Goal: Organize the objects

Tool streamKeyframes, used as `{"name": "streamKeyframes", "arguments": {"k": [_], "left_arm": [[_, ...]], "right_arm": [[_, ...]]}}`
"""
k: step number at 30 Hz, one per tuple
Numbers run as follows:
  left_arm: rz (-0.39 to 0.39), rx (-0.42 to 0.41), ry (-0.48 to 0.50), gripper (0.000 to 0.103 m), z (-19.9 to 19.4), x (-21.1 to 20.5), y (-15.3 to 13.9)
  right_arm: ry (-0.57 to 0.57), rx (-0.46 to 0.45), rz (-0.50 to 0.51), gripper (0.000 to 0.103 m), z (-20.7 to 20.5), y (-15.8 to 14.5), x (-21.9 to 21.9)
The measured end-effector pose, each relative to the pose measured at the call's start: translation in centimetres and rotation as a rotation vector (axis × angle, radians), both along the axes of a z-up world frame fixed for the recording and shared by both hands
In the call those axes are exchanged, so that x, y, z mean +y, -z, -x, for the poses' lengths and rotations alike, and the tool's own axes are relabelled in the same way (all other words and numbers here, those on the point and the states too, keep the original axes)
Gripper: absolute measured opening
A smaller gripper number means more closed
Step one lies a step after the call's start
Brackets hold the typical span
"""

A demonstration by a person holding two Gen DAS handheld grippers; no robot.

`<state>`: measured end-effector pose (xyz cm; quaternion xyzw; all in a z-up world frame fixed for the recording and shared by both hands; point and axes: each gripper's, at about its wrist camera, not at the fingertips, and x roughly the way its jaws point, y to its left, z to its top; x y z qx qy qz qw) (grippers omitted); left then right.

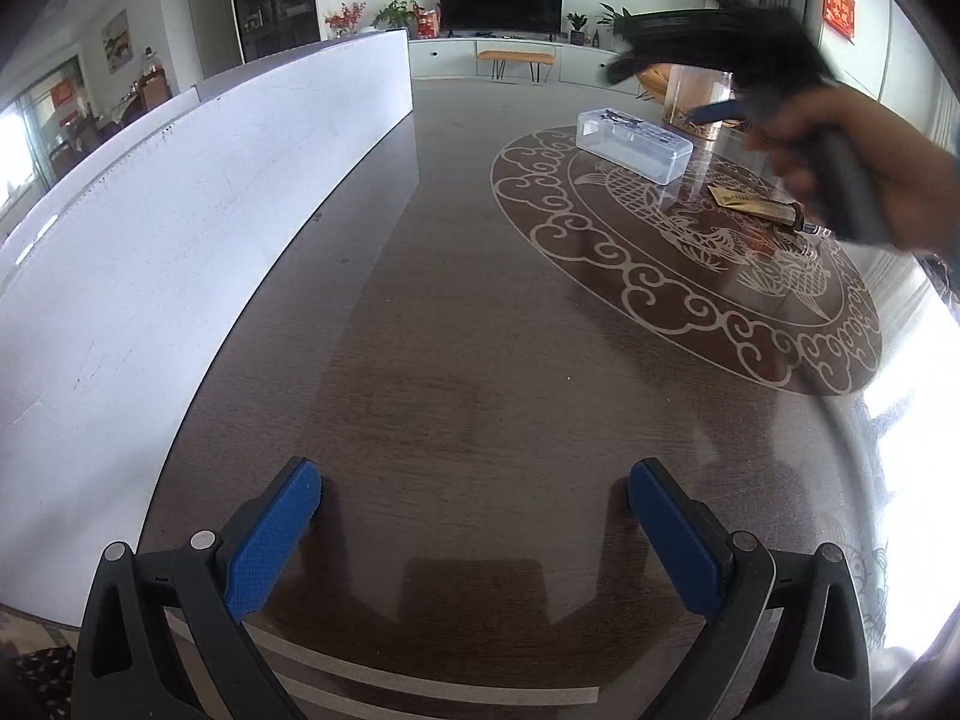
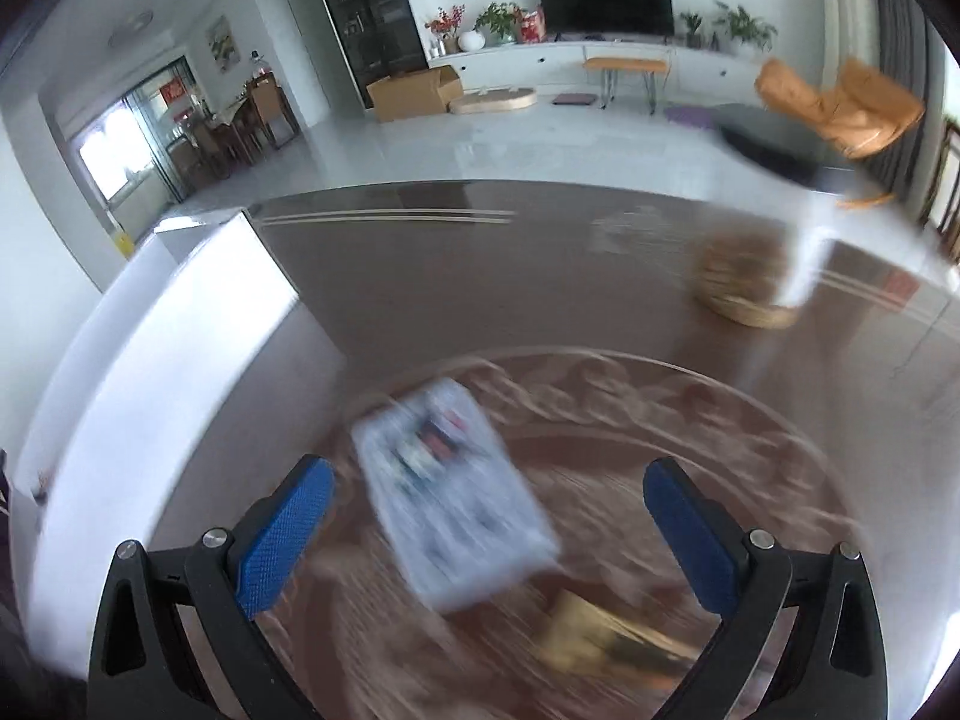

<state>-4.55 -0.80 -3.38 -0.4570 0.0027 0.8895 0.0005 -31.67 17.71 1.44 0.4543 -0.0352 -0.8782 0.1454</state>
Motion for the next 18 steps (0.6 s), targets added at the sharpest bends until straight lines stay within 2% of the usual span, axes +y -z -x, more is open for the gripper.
{"name": "streamKeyframes", "arguments": {"k": [2, 4, 5, 6, 9, 11, 13, 15, 18], "left_arm": [[0.000, 0.000, 0.000, 0.103, 0.0, 0.0, 0.0], [-0.001, 0.000, 0.000, 0.103, 0.0, 0.0, 0.0], [-0.001, 0.000, -0.001, 0.103, 0.0, 0.0, 0.0], [0.000, 0.000, -0.001, 0.103, 0.1, 0.0, 0.0], [0.000, -0.001, -0.003, 0.103, 0.2, 0.1, 0.0], [0.000, -0.001, -0.002, 0.103, 0.2, 0.1, 0.0], [0.000, 0.000, -0.003, 0.103, 0.2, 0.2, 0.0], [0.000, 0.000, -0.003, 0.103, 0.2, 0.2, 0.0], [0.000, 0.001, -0.003, 0.103, 0.3, 0.3, 0.0]], "right_arm": [[-0.018, -0.052, -0.039, 0.103, 1.6, 1.3, -2.2], [-0.075, -0.113, -0.062, 0.097, 2.2, 2.5, -4.3], [-0.115, -0.127, -0.071, 0.088, 2.0, 2.8, -5.3], [-0.172, -0.136, -0.065, 0.083, 1.3, 2.9, -6.4], [-0.356, -0.203, 0.023, 0.082, -2.4, 2.7, -9.0], [-0.418, -0.167, 0.045, 0.082, -5.5, 1.1, -9.3], [-0.397, -0.108, 0.031, 0.084, -7.2, -0.6, -7.9], [-0.323, -0.057, -0.042, 0.088, -7.9, -1.8, -4.9], [-0.233, -0.018, -0.328, 0.090, -7.9, -1.8, 0.0]]}}
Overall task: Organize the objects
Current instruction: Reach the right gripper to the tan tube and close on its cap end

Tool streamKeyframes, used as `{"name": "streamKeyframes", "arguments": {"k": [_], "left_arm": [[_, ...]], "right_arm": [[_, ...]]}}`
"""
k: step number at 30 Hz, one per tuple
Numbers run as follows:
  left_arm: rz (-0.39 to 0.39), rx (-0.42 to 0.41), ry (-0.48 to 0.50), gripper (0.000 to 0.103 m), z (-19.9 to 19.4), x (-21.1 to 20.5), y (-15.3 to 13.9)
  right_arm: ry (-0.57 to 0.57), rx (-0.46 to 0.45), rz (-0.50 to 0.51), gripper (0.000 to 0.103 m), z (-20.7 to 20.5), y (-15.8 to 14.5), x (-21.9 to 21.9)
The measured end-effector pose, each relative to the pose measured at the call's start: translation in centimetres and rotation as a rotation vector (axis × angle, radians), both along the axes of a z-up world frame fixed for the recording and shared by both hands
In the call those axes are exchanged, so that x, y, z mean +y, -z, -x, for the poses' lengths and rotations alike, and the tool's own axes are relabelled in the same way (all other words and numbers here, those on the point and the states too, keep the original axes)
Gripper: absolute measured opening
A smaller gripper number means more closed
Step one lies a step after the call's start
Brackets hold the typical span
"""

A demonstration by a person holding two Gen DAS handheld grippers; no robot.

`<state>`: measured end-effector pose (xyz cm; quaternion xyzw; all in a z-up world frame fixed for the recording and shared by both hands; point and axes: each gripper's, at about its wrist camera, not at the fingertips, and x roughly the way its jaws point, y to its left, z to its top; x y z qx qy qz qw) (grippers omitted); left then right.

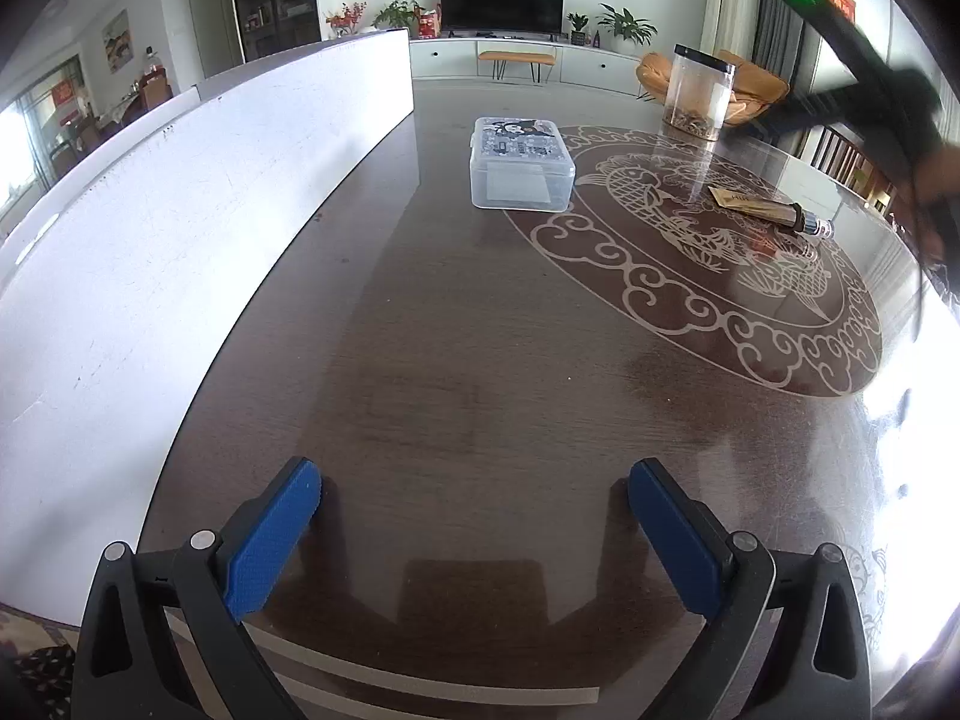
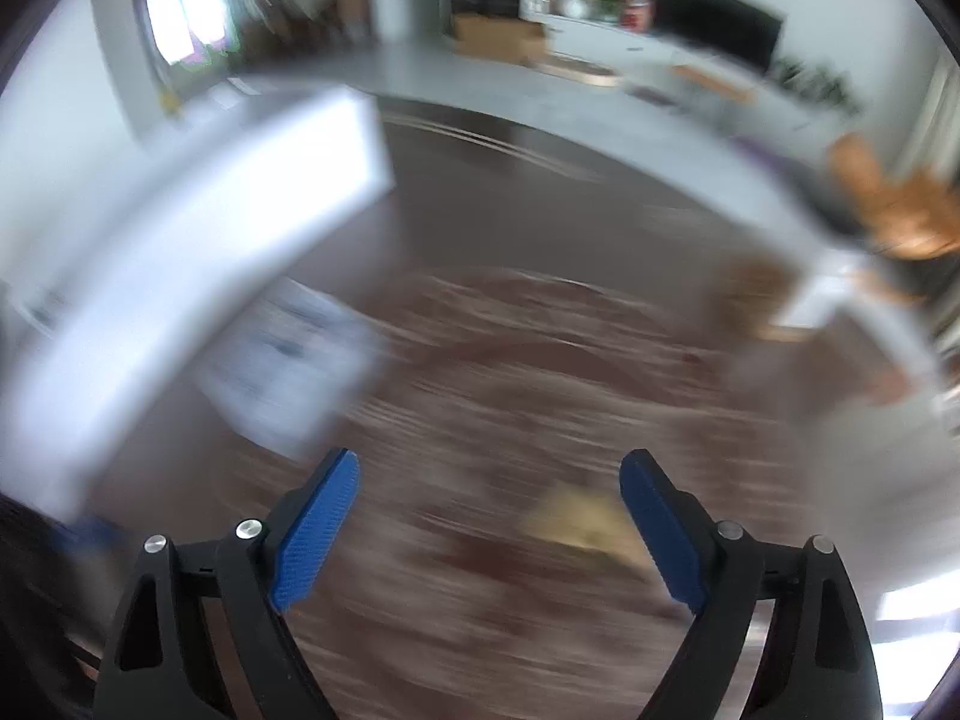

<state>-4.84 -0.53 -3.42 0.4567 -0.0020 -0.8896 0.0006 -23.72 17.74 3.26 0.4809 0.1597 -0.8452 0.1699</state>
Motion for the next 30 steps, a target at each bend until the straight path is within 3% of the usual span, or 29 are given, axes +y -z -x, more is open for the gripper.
{"name": "streamKeyframes", "arguments": {"k": [2, 5, 10, 12, 14, 16, 18, 23, 26, 30], "left_arm": [[0.000, 0.000, 0.000, 0.103, 0.0, -0.1, 0.0], [0.000, 0.000, -0.001, 0.103, 0.0, 0.0, 0.0], [0.000, 0.000, 0.000, 0.103, 0.0, 0.0, 0.0], [0.000, 0.001, 0.000, 0.103, 0.0, 0.0, 0.1], [0.000, 0.001, 0.000, 0.103, 0.1, 0.1, 0.0], [0.001, 0.002, -0.001, 0.103, 0.1, 0.1, 0.0], [0.000, 0.002, -0.002, 0.103, 0.1, 0.0, 0.0], [0.000, 0.002, -0.002, 0.103, 0.1, -0.1, -0.1], [-0.001, 0.002, -0.002, 0.103, 0.1, 0.0, -0.1], [0.000, 0.002, -0.003, 0.103, 0.1, 0.0, -0.1]], "right_arm": [[-0.009, -0.037, -0.099, 0.090, 0.4, 0.8, 3.4], [-0.048, -0.128, -0.119, 0.090, -0.9, 2.2, 6.5], [-0.135, -0.109, -0.210, 0.090, -1.7, 4.3, 6.2], [-0.122, -0.114, -0.178, 0.091, -1.0, 4.5, 6.4], [-0.061, -0.155, -0.074, 0.091, 0.2, 4.6, 7.5], [-0.008, -0.197, 0.014, 0.083, 0.5, 4.7, 8.6], [0.022, -0.169, 0.027, 0.062, 0.2, 4.0, 9.1], [0.081, -0.138, 0.034, 0.034, -2.2, 3.0, 8.7], [0.171, -0.076, 0.023, 0.031, -4.9, 2.6, 7.7], [0.310, 0.009, 0.079, 0.031, -9.3, 2.4, 6.4]]}}
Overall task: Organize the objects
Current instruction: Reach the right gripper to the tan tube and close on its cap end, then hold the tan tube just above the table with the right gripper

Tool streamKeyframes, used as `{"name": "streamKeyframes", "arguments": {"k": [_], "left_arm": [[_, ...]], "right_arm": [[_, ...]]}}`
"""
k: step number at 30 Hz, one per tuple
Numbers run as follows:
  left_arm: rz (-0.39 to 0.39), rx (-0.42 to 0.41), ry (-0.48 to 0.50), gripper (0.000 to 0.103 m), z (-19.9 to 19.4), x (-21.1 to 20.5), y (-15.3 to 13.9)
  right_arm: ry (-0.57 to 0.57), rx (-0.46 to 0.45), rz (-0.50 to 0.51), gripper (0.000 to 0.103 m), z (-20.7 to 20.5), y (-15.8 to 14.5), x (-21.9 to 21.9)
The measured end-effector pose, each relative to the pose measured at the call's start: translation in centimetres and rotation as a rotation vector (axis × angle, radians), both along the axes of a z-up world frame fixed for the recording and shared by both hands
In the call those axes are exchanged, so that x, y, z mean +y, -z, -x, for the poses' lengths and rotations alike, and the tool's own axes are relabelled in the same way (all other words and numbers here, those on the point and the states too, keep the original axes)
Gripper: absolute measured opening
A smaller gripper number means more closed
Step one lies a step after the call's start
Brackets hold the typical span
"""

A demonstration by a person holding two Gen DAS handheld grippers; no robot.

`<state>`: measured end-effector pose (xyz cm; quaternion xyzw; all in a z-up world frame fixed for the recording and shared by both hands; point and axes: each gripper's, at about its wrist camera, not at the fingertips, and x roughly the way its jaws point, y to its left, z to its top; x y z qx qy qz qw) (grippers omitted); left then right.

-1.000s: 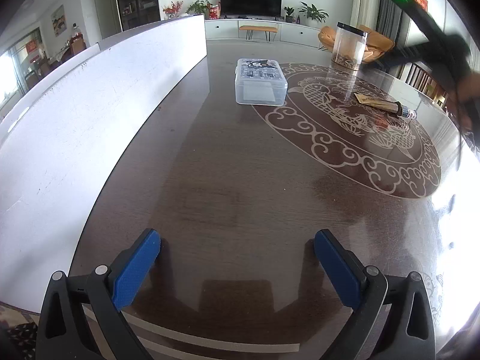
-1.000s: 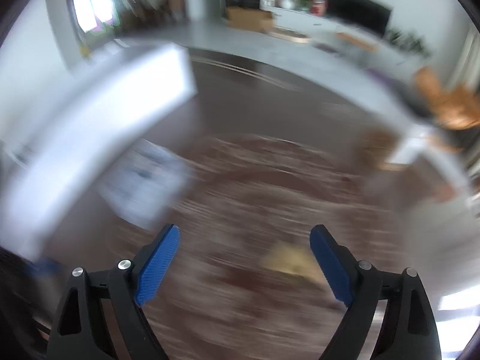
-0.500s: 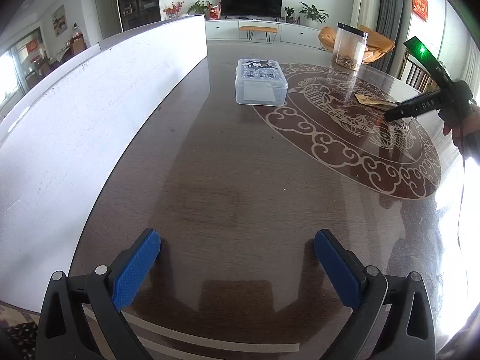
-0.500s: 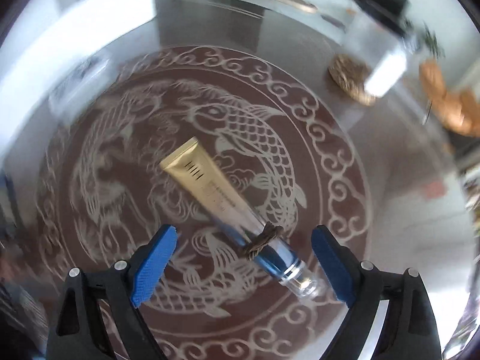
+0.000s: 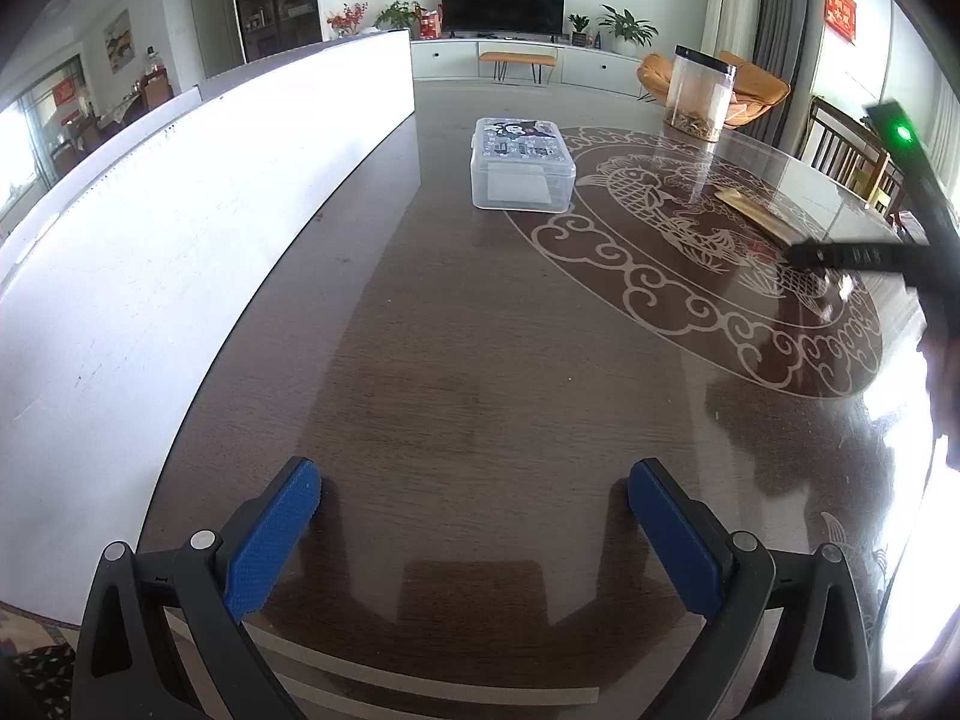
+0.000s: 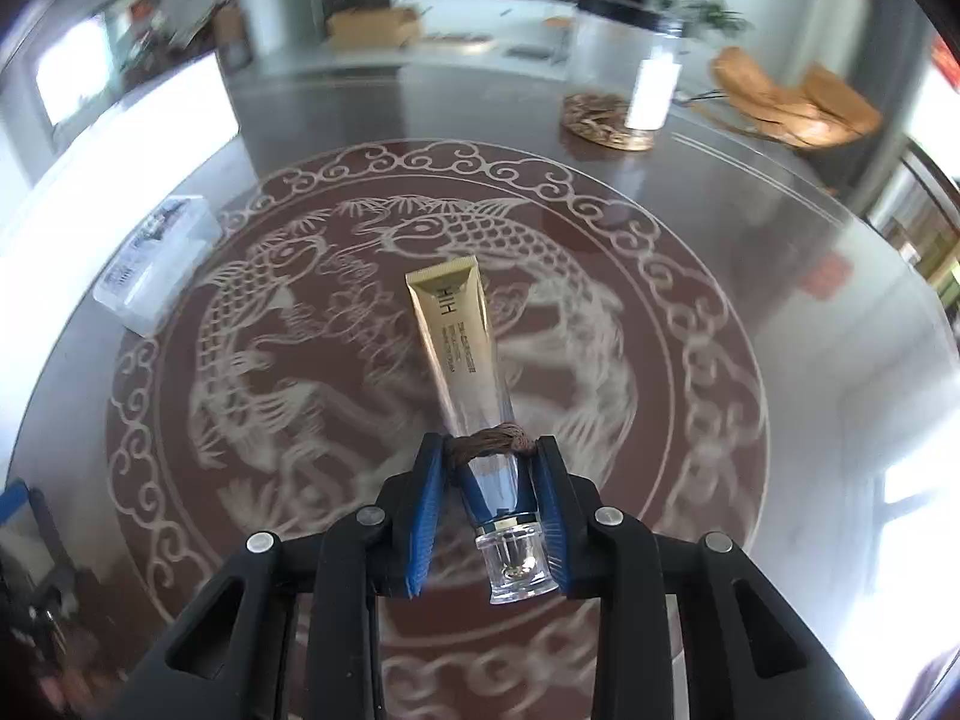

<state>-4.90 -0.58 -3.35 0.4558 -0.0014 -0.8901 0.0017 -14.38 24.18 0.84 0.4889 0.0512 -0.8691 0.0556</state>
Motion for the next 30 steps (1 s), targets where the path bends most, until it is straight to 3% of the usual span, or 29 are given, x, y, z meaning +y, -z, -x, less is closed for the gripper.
{"name": "streamKeyframes", "arguments": {"k": [4, 10, 11, 14, 15, 24, 30], "left_arm": [[0.000, 0.000, 0.000, 0.103, 0.1, 0.0, 0.0], [0.000, 0.000, 0.000, 0.103, 0.0, 0.0, 0.0], [0.000, 0.000, 0.000, 0.103, 0.0, 0.0, 0.0], [0.000, 0.000, 0.000, 0.103, 0.0, 0.0, 0.0], [0.000, 0.000, 0.000, 0.103, 0.0, -0.1, 0.0], [0.000, 0.001, -0.001, 0.103, -0.1, -0.2, 0.1], [0.000, 0.001, -0.001, 0.103, -0.1, -0.2, 0.1]], "right_arm": [[0.080, 0.063, 0.008, 0.031, -4.4, 0.9, -2.1], [0.073, 0.106, 0.002, 0.032, -7.3, 1.2, -4.6], [0.070, 0.110, -0.002, 0.036, -7.1, 1.5, -4.6], [0.067, 0.106, 0.001, 0.067, -6.2, 2.0, -4.5], [0.071, 0.108, 0.005, 0.071, -6.3, 2.1, -4.6], [0.077, 0.096, 0.022, 0.087, -5.0, 3.2, -4.4], [0.070, 0.087, 0.026, 0.090, -4.6, 3.4, -4.4]]}}
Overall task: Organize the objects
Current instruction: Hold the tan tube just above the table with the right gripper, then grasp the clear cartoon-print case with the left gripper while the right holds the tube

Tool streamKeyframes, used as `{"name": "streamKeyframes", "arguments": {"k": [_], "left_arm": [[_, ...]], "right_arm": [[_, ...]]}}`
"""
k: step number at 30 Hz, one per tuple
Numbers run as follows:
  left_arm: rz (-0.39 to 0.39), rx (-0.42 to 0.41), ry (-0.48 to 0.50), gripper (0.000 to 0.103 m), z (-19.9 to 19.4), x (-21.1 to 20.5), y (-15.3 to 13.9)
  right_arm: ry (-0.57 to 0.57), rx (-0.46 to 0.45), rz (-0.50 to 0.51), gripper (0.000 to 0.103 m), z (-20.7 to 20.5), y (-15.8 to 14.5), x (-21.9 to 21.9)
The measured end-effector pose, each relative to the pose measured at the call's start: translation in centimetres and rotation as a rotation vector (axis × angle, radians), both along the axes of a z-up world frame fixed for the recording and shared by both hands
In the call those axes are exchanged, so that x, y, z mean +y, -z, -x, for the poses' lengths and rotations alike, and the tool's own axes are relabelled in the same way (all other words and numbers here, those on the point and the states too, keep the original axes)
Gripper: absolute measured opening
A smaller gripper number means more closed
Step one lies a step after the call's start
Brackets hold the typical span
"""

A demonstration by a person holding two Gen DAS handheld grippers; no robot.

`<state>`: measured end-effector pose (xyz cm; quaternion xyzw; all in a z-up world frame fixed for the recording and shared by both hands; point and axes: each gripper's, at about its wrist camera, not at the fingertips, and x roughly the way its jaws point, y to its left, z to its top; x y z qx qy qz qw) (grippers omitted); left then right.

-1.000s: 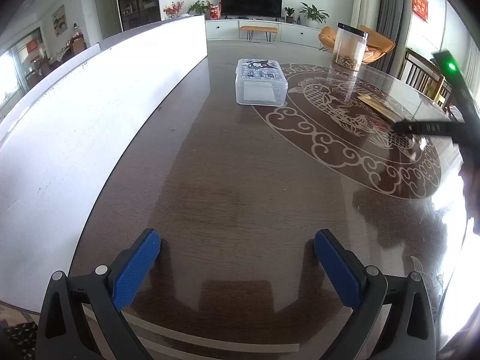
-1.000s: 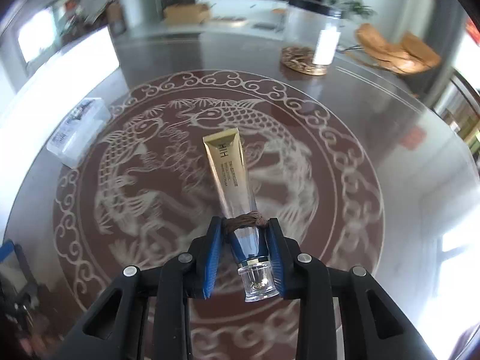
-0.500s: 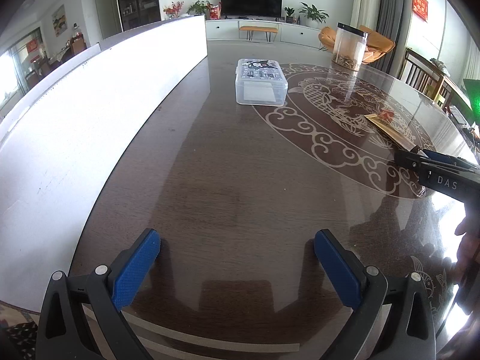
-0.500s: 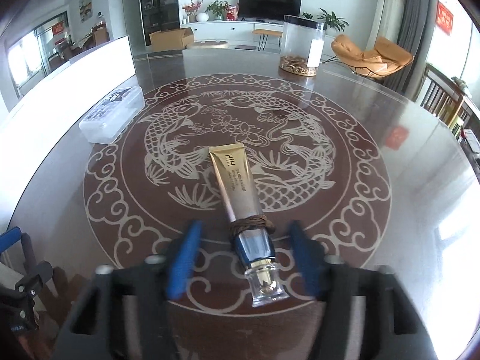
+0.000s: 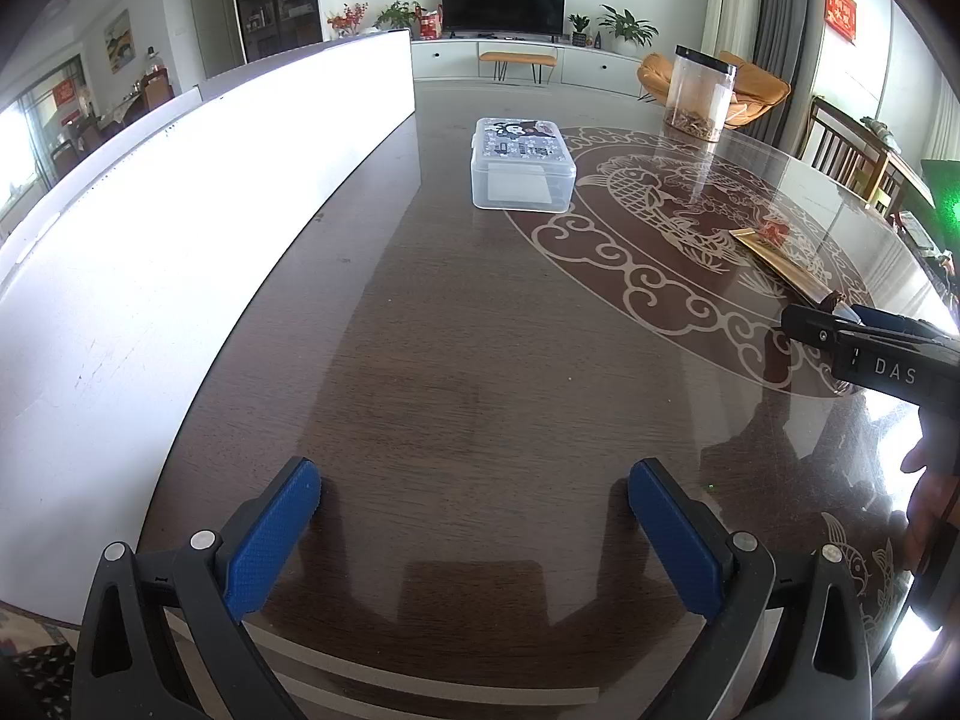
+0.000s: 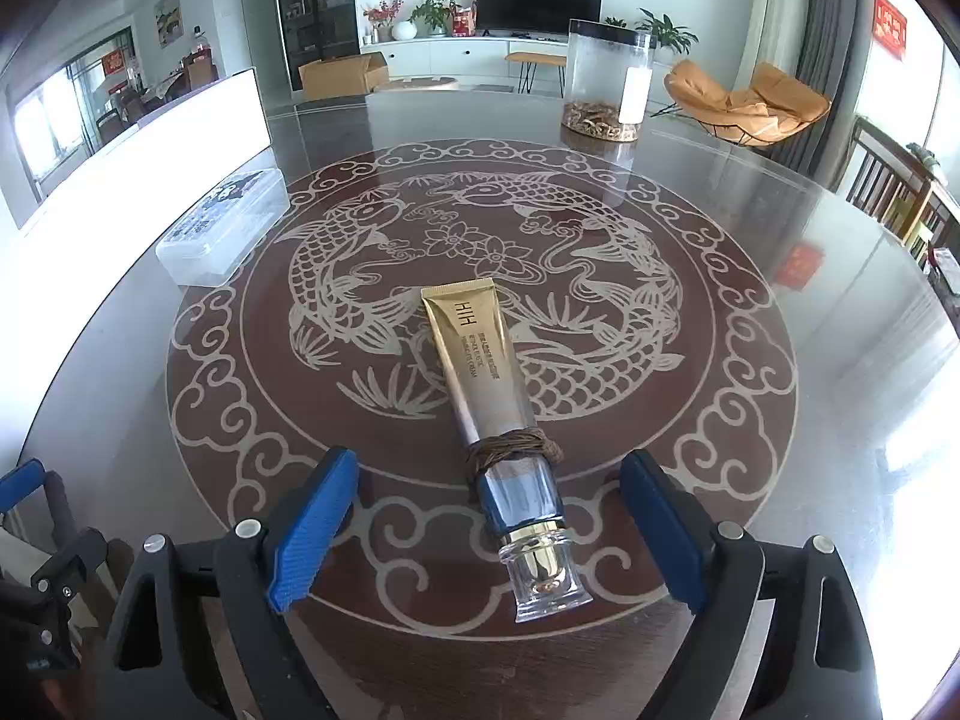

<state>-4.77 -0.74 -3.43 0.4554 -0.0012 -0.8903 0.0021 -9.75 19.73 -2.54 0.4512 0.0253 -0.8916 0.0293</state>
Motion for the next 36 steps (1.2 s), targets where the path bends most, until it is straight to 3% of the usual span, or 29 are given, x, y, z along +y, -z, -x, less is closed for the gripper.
{"name": "streamKeyframes", "arguments": {"k": [13, 20, 23, 32, 36], "left_arm": [[0.000, -0.007, 0.006, 0.103, 0.0, 0.0, 0.1], [-0.025, -0.078, 0.084, 0.103, 1.0, 0.6, 0.0], [-0.036, -0.121, 0.139, 0.103, 4.0, 1.4, -0.2], [-0.117, -0.201, 0.059, 0.103, 16.8, 1.1, -0.7], [-0.064, -0.214, 0.048, 0.103, 21.0, 2.7, -0.8]], "right_arm": [[-0.001, 0.000, -0.001, 0.091, 0.1, 0.0, 0.1], [-0.001, -0.001, -0.012, 0.094, 0.1, 0.1, -0.2], [-0.015, 0.002, -0.015, 0.095, 0.1, 0.1, -0.4], [-0.019, 0.020, 0.004, 0.095, -0.1, -0.1, -0.3], [0.001, 0.046, 0.006, 0.095, -0.4, -0.4, 0.0]]}}
